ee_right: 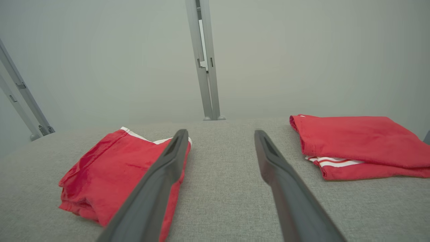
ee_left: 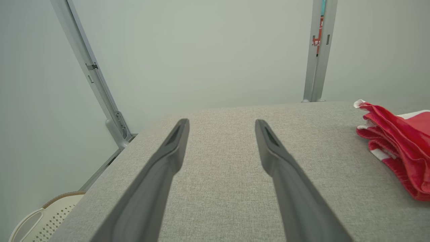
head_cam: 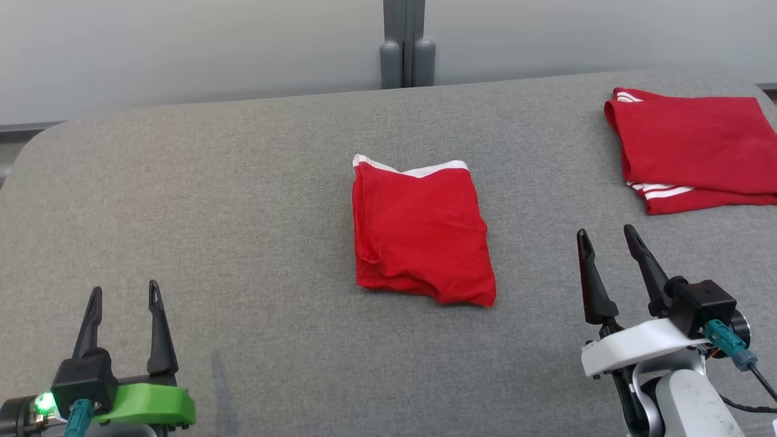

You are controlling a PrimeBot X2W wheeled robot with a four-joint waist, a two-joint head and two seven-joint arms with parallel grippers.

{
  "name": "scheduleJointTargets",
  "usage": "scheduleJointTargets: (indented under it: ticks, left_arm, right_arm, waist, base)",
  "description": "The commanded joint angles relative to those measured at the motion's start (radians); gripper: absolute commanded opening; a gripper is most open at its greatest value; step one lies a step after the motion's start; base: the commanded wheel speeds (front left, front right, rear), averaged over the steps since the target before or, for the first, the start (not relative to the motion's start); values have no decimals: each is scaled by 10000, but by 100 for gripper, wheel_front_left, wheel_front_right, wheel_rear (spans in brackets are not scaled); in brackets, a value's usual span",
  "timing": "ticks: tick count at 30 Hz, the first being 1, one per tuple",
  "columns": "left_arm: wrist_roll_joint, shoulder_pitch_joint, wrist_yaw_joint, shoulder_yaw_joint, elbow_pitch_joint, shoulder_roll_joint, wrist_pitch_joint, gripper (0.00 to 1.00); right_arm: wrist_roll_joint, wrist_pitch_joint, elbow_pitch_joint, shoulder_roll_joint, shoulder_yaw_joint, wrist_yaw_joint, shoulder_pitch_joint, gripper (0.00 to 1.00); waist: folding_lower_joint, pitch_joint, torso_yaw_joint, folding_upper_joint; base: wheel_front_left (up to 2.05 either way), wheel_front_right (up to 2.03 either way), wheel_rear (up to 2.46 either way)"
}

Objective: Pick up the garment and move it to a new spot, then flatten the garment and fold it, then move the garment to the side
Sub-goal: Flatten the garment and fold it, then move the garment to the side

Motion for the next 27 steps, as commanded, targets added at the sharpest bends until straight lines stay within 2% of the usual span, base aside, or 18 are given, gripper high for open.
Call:
scheduleJointTargets:
  ticks: [1,27]
  left_arm:
    - [-75,181,-27,5,21,81,-29,100]
    - [-157,194,49,10,90,182,-29,100]
  right_arm:
    - [-61,-25,57,14,-18,-2,118,100]
    - [-53,-25,383,27,194,-2,-64,100]
  waist:
    - [0,-34,-22,-1]
    - [0,-64,-35,-1]
  base:
    - [0,0,0]
    - [0,0,0]
